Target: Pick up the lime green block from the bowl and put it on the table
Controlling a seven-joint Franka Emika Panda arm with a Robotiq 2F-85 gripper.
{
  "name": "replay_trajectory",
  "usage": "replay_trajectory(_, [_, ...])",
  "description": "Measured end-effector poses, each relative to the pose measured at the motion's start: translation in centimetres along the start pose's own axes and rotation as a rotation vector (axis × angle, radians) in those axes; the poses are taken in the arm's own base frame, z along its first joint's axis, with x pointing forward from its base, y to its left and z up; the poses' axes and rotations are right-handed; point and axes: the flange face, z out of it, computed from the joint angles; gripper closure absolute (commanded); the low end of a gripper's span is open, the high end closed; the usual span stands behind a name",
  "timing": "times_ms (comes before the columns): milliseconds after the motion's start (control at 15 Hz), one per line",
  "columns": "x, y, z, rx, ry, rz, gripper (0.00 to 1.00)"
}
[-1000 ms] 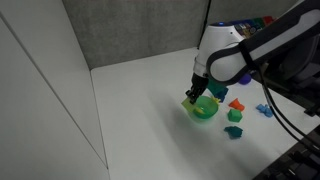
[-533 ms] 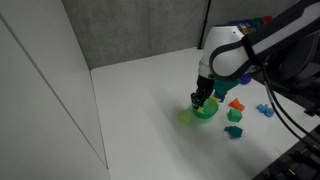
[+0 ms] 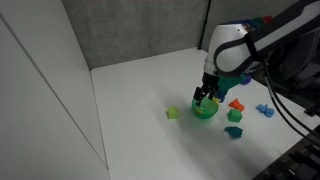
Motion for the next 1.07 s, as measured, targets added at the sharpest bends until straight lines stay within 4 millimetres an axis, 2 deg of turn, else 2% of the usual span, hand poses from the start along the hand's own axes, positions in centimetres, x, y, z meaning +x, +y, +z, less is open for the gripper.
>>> replay_trajectory(400, [-0.9, 1.6, -3.5, -0.014, 0.035, 0.062, 0.0])
replay_trajectory(800, [-4.2, 4.2, -7.8, -0.049, 0.077, 0.145, 0.0])
replay_trajectory(1067, [-6.3, 5.6, -11.6, -0.102, 0.11, 0.183, 0.0])
